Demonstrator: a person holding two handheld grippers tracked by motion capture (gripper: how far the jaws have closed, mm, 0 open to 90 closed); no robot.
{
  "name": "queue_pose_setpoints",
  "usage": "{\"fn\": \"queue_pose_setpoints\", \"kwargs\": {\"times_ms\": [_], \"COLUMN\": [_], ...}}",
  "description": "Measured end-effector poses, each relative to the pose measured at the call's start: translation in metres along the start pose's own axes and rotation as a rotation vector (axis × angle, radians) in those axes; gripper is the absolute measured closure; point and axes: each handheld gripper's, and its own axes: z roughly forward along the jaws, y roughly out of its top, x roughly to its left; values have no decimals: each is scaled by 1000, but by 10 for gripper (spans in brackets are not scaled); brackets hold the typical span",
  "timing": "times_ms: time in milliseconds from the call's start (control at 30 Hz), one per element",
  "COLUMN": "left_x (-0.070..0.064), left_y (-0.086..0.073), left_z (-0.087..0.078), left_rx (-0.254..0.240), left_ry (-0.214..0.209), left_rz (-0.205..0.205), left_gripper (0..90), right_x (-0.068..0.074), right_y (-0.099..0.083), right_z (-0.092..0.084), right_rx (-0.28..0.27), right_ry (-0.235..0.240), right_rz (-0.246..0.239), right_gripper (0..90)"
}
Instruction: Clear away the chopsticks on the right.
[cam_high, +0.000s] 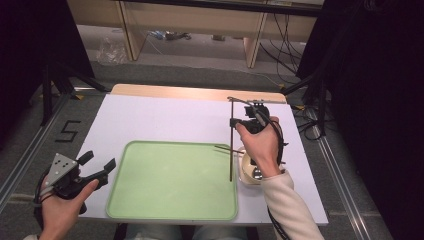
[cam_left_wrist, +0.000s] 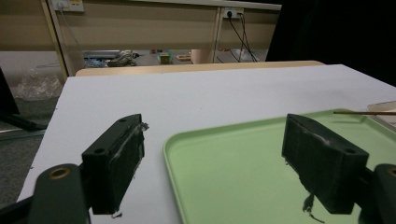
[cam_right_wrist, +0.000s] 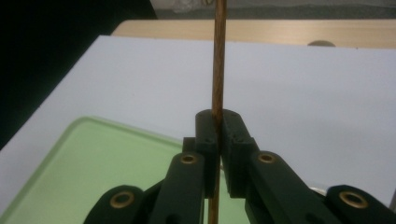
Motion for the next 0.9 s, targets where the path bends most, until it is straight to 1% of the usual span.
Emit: {"fn": "queue_pose_setpoints", "kwargs": {"times_ms": [33, 67, 100, 133, 167, 200, 267, 300, 367, 400, 433, 500, 533, 567, 600, 633, 667, 700, 733, 767, 800, 833, 867, 900], "left_x": [0, 0, -1, 0, -1, -1, -1, -1, -1, -1, 0, -1, -1, -1, -1, -1, -1, -1, -1, -1, -1, -1, -1, -1], "left_y": [0, 0, 0, 0, 0, 0, 0, 0, 0, 0, 0, 0, 0, 0, 0, 0, 0, 0, 0, 0, 0, 0, 0, 0], "left_z": [0, 0, 0, 0, 0, 0, 0, 0, 0, 0, 0, 0, 0, 0, 0, 0, 0, 0, 0, 0, 0, 0, 0, 0], "left_rx": [1, 1, 2, 2, 2, 1, 2, 3, 2, 2, 2, 4, 4, 5, 5, 4, 4, 5, 5, 5, 5, 5, 5, 6], "left_ry": [0, 0, 0, 0, 0, 0, 0, -1, -1, -1, 0, -1, -1, -1, -1, -1, -1, -1, -1, -1, -1, -1, -1, -2], "left_rz": [0, 0, -5, -3, -4, -4, -5, -7, -7, -4, -4, -7, -7, -6, -7, -7, -7, -7, -7, -7, -7, -10, -8, -6], "left_gripper": [205, 205, 205, 205, 206, 205, 205, 205, 206, 206, 206, 206, 206, 206, 206, 206, 206, 206, 206, 206, 206, 206, 206, 206], "right_x": [2, 2, 3, 2, 2, 0, 1, 0, -1, 1, 0, 1, 2, 2, 3, 3, 3, 4, 7, 7, 5, 6, 6, 4], "right_y": [0, 0, -1, -1, -1, -1, -1, -1, -1, -1, -2, -2, -2, -3, -3, -3, -3, -4, -4, -4, -5, -6, -6, -7], "right_z": [0, 0, -1, 0, 0, 1, 1, 2, 3, 2, 4, 4, 4, 4, 5, 5, 6, 6, 5, 6, 7, 8, 9, 11], "right_rx": [12, 32, 44, 48, 55, 52, 67, 73, 85, 103, 96, 117, 126, 121, 124, 140, 138, 144, 178, 192, 201, 211, 220, 238], "right_ry": [-4, 0, -9, -5, -6, -7, -14, -7, -11, -12, -15, -24, -23, -31, -47, -56, -37, -48, -48, -55, -54, -51, -58, -42], "right_rz": [22, 30, 39, 35, 44, 19, 38, 32, 25, 50, 15, 21, 44, 29, 38, 30, 35, 48, 88, 98, 85, 116, 115, 112], "right_gripper": [873, 872, 872, 872, 872, 872, 872, 872, 872, 873, 872, 873, 872, 872, 873, 872, 872, 872, 872, 873, 873, 872, 873, 872]}}
